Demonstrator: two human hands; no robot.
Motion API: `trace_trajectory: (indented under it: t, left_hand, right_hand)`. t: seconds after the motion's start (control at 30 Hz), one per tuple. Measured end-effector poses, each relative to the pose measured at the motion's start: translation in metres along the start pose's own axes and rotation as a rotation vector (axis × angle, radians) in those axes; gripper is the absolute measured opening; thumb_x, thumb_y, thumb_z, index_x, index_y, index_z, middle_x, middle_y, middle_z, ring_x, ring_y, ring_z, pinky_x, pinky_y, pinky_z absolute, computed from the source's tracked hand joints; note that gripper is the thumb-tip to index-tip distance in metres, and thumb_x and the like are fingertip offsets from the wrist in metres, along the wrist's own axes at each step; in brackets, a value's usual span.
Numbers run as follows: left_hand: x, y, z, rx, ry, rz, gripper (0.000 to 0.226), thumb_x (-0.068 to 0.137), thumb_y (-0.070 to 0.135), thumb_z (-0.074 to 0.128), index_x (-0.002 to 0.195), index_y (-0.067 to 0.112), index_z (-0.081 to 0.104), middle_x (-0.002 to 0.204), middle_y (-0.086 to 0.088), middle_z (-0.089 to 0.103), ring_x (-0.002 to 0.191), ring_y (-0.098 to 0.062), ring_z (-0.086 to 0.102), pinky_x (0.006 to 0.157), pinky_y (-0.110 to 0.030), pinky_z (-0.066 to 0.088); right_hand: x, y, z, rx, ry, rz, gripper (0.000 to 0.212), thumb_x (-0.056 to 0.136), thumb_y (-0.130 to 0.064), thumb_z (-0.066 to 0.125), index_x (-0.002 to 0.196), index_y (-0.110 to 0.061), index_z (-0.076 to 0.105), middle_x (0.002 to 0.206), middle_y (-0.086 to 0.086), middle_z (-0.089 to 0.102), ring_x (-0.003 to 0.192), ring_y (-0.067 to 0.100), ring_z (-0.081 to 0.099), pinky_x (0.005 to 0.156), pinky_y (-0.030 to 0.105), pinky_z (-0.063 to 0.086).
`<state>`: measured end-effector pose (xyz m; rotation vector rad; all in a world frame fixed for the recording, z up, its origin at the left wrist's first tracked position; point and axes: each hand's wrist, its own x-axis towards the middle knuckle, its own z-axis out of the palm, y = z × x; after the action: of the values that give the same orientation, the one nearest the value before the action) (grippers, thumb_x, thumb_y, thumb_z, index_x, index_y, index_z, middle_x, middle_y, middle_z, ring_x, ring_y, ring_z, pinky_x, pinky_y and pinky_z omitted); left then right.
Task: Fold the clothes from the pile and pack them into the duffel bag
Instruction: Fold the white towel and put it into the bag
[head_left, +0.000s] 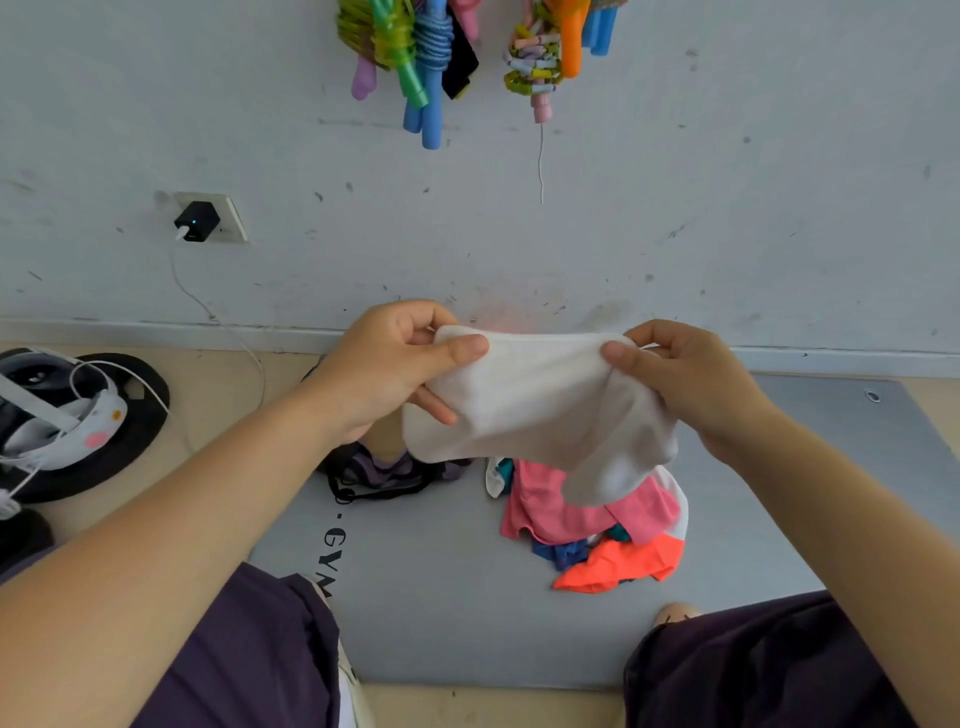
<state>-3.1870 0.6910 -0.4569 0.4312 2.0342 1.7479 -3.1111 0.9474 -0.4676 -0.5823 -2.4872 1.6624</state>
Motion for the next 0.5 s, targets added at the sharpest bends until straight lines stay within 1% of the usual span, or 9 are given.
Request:
trace_trajectory:
  t: [0.07,0.1,0.17,0.23,0.27,0.33,0.4,0.47,0.5]
  left_hand:
    - [0.0,0.001,-0.002,0.015,0.031,-0.019,0.018,0.078,0.023,0.077,0.081,0.008,0.068,0.073,-0.004,0.07,0.059,-0.018,0.066,0.044,-0.026,0.054]
    - [0.001,0.0,-0.002,0.005,0.044,-0.022,0.014,0.081,0.02,0.076,0.082,0.008,0.07,0.074,-0.005,0.072,0.06,-0.018,0.067,0.045,-0.026,0.054]
    - [0.002,-0.001,0.0,-0.044,0.074,-0.033,0.009,0.087,0.016,0.071,0.086,0.007,0.072,0.081,-0.007,0.074,0.068,-0.018,0.07,0.051,-0.026,0.057]
    - [0.002,-0.003,0.0,-0.093,0.106,-0.058,0.011,0.091,0.015,0.067,0.089,0.007,0.073,0.084,-0.005,0.073,0.072,-0.016,0.072,0.055,-0.022,0.057]
    - [0.002,-0.003,0.001,-0.113,0.115,-0.075,0.011,0.092,0.015,0.066,0.089,0.006,0.073,0.084,-0.003,0.073,0.072,-0.016,0.072,0.055,-0.02,0.056]
    - [0.0,-0.004,0.006,-0.134,0.106,-0.095,0.011,0.09,0.014,0.067,0.09,0.004,0.073,0.084,-0.003,0.072,0.074,-0.016,0.072,0.057,-0.019,0.056]
    - [-0.002,-0.004,0.014,-0.147,0.079,-0.1,0.012,0.087,0.012,0.07,0.091,0.001,0.073,0.084,-0.006,0.07,0.075,-0.015,0.069,0.059,-0.024,0.059]
    - [-0.005,-0.005,0.024,-0.162,0.036,-0.102,0.008,0.085,0.011,0.072,0.085,0.003,0.073,0.077,-0.004,0.068,0.072,-0.014,0.067,0.061,-0.027,0.06]
    - [-0.006,-0.005,0.028,-0.163,0.006,-0.106,0.006,0.083,0.012,0.073,0.081,0.005,0.073,0.075,-0.003,0.069,0.071,-0.014,0.067,0.063,-0.029,0.06]
  right_hand:
    - [-0.001,0.0,0.002,0.006,0.001,0.006,0.014,0.084,-0.032,0.074,0.076,-0.022,0.069,0.069,0.001,0.064,0.064,0.016,0.056,0.065,0.032,0.044]
    - [-0.002,0.0,0.003,0.012,0.0,0.012,0.012,0.084,-0.031,0.073,0.078,-0.021,0.071,0.073,0.004,0.064,0.067,0.017,0.055,0.066,0.033,0.043]
    - [-0.004,-0.002,0.005,0.033,-0.031,0.032,0.004,0.087,-0.025,0.071,0.086,-0.022,0.073,0.08,0.009,0.066,0.07,0.019,0.056,0.066,0.032,0.044]
    - [-0.008,-0.005,0.006,0.08,-0.142,0.046,0.01,0.091,-0.016,0.065,0.094,-0.022,0.073,0.081,0.011,0.066,0.065,0.018,0.056,0.057,0.027,0.044]
    - [-0.01,-0.007,0.006,0.126,-0.222,0.049,0.014,0.092,-0.01,0.062,0.094,-0.019,0.073,0.078,0.01,0.065,0.06,0.017,0.055,0.051,0.024,0.043]
    - [-0.017,-0.012,0.008,0.243,-0.376,0.07,0.017,0.092,-0.005,0.06,0.086,-0.014,0.073,0.072,0.006,0.066,0.056,0.014,0.057,0.047,0.021,0.045]
    - [-0.023,-0.015,0.013,0.336,-0.47,0.116,0.01,0.088,-0.01,0.063,0.082,-0.011,0.072,0.07,0.004,0.067,0.057,0.012,0.061,0.049,0.022,0.049]
    - [-0.029,-0.018,0.018,0.387,-0.507,0.147,0.006,0.084,-0.015,0.066,0.084,-0.01,0.069,0.066,0.001,0.065,0.054,0.009,0.06,0.049,0.02,0.049]
    - [-0.032,-0.019,0.021,0.412,-0.52,0.156,0.008,0.082,-0.017,0.067,0.086,-0.011,0.068,0.066,0.0,0.066,0.054,0.009,0.061,0.051,0.02,0.051]
